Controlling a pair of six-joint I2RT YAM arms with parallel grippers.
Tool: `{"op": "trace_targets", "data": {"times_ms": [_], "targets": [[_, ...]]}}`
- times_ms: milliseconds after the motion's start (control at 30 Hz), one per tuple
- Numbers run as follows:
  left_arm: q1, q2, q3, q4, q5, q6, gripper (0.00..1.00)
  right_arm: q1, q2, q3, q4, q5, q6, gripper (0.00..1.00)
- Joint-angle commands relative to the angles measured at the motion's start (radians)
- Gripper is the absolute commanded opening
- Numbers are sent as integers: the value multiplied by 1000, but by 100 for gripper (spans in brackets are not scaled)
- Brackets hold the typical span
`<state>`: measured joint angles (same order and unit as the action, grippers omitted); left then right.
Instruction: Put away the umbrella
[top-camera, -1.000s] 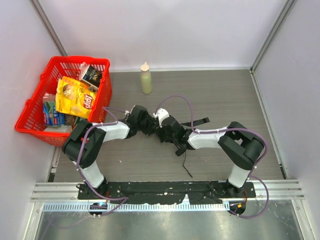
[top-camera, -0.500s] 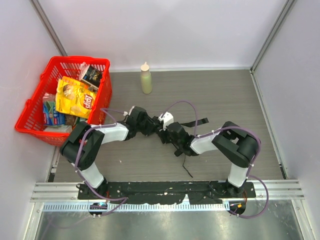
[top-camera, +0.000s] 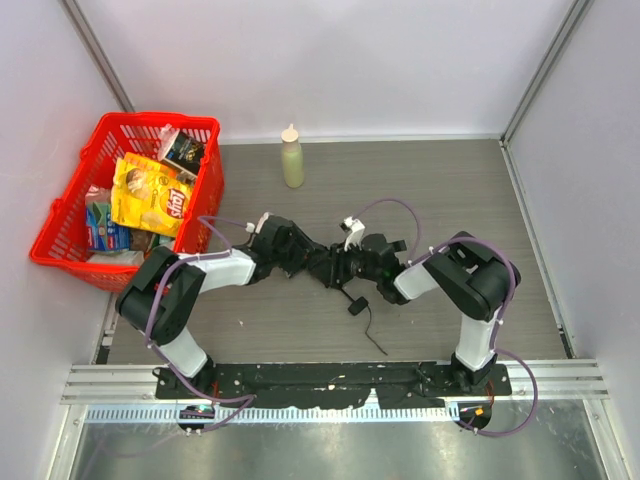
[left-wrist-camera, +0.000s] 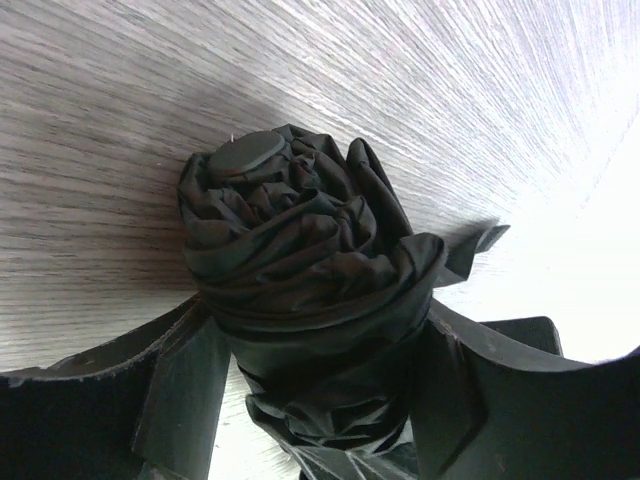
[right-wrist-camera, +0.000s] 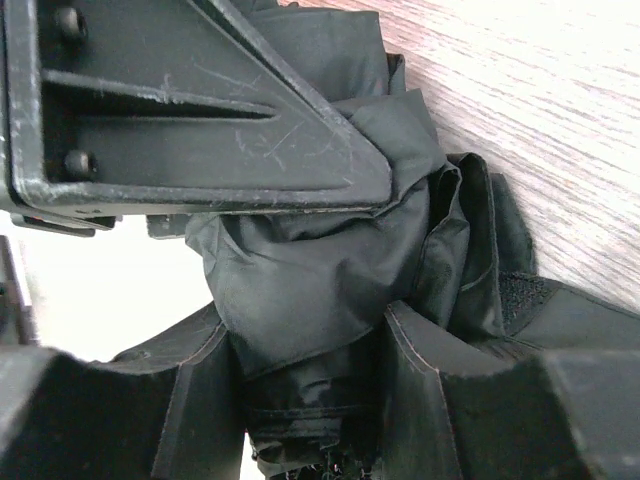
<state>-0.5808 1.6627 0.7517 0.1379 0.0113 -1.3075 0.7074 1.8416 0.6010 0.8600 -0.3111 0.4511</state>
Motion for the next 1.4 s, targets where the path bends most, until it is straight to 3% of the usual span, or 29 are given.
{"op": "trace_targets", "data": {"times_ms": [0, 33, 100, 267, 300, 367, 433, 467, 500, 533, 667, 867, 1100, 1367], "targets": [[-4, 118, -55, -221, -125, 73, 63, -19, 59, 0, 101, -256, 208, 1], [-4, 123, -52, -218, -132, 79, 55, -26, 65, -3, 117, -279, 245, 1], [-4, 128, -64, -198, -132, 85, 28, -49, 100, 5, 165, -328, 297, 1], [-5, 103, -101, -156, -120, 80, 1, -62, 111, 17, 107, -342, 322, 1], [-5, 97, -106, -155, -120, 80, 0, -62, 87, 35, 2, -323, 292, 2], [-7, 86, -115, -156, -119, 77, 0, -57, 35, 74, -221, -274, 201, 15], [-7, 80, -118, -165, -114, 70, 0, -51, -46, 91, -382, -199, 115, 34], [-7, 77, -118, -169, -111, 68, 0, -49, -74, 97, -430, -154, 56, 46], [-7, 75, -118, -173, -106, 67, 0, -36, -135, 120, -552, -125, 26, 65], [-7, 74, -115, -178, -102, 60, 0, -26, -193, 143, -605, -41, -36, 72], [-5, 92, -86, -236, -64, 16, 0, 81, -327, 212, -831, 238, -196, 76], [-5, 115, -28, -368, -24, -33, 0, 291, -341, 215, -707, 674, -405, 79], [-7, 131, 0, -417, -16, -49, 0, 334, -230, 210, -520, 809, -603, 80], [-5, 150, 23, -463, 23, -76, 0, 337, -61, 206, -380, 811, -654, 82]]}}
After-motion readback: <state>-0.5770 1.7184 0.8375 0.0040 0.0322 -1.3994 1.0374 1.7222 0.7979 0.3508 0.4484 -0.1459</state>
